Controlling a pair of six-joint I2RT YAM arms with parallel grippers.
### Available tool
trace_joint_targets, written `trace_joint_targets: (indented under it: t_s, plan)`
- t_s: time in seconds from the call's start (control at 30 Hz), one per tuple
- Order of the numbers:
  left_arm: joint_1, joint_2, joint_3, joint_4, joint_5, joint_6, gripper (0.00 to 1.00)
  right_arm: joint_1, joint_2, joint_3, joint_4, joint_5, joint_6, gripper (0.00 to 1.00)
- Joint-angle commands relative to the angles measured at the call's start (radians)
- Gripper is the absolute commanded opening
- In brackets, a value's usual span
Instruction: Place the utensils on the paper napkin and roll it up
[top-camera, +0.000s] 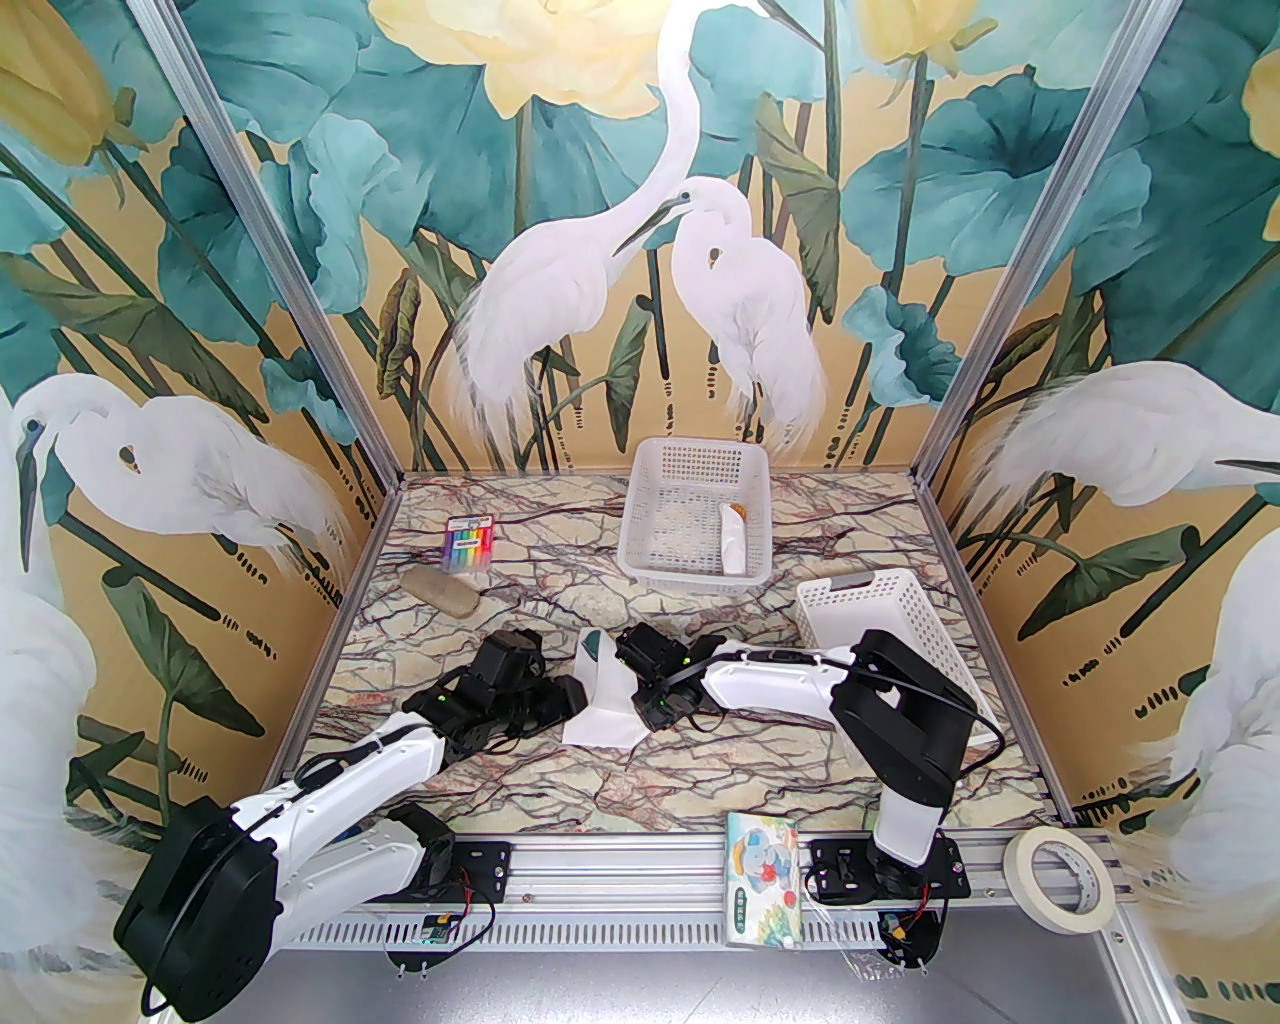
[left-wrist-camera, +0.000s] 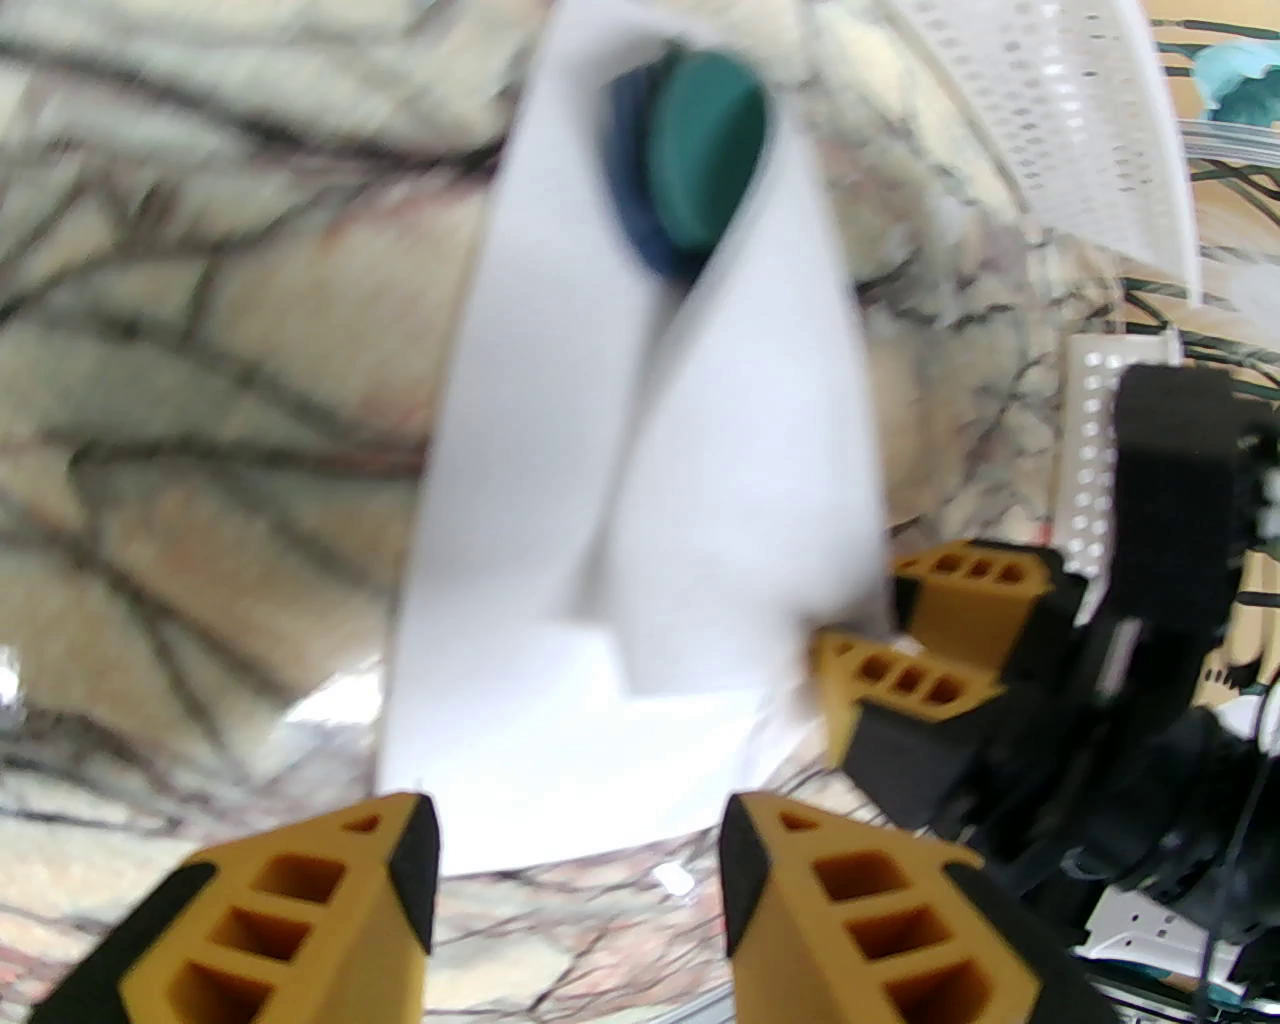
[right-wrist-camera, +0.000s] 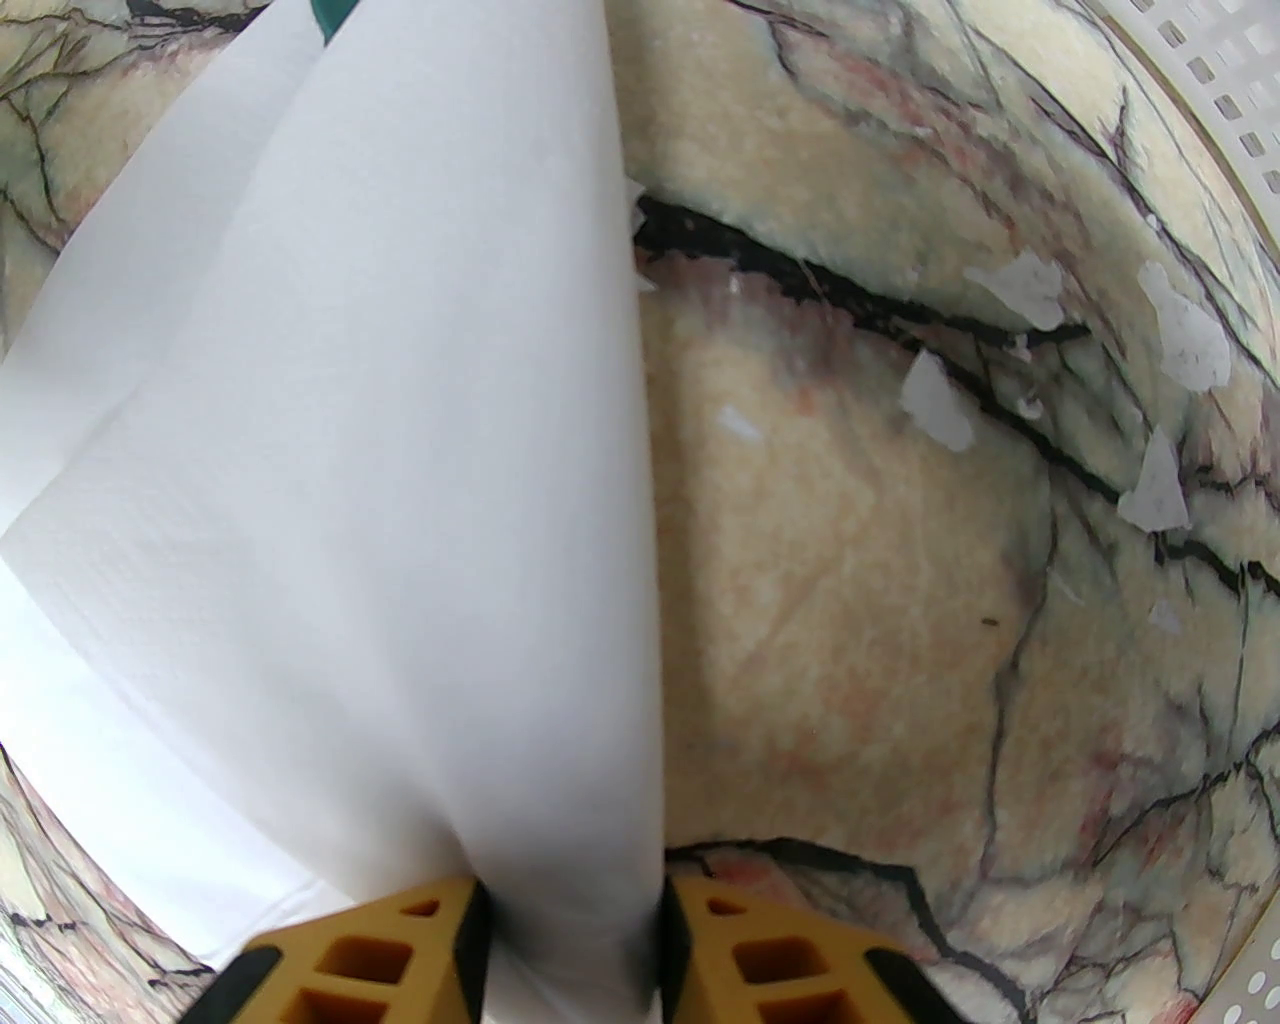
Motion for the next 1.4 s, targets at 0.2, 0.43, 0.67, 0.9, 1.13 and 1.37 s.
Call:
trace_joint_targets:
  t_s: [0.2,0.43,0.67,0.9,1.13,1.37]
  plan:
    - [0.005,0.064,-0.031,0.039,0.084,-0.023,0.52,0.03,0.068,-0.03,-0.047,-0.045,0.028,0.35]
    - [0.002,0.105,-0.058,0.137,0.15,-0.044,0.47,0.034,0.068,-0.035,-0.044,-0.042,0.032,0.36]
    - [-0.002,0.065,-0.094,0.278,0.189,-0.112,0.5,0.035,0.072,-0.036,-0.041,-0.041,0.031,0.36]
    - [-0.002,0.145,-0.1,0.435,0.203,-0.148,0.53,0.037,0.08,-0.036,-0.035,-0.046,0.034,0.35]
    - [-0.001,0.222,-0.05,0.488,0.146,-0.129,0.56,0.043,0.079,-0.042,-0.03,-0.046,0.042,0.35]
    - [0.003,0.194,-0.047,0.38,0.128,-0.098,0.66,0.045,0.078,-0.054,-0.018,-0.046,0.048,0.35]
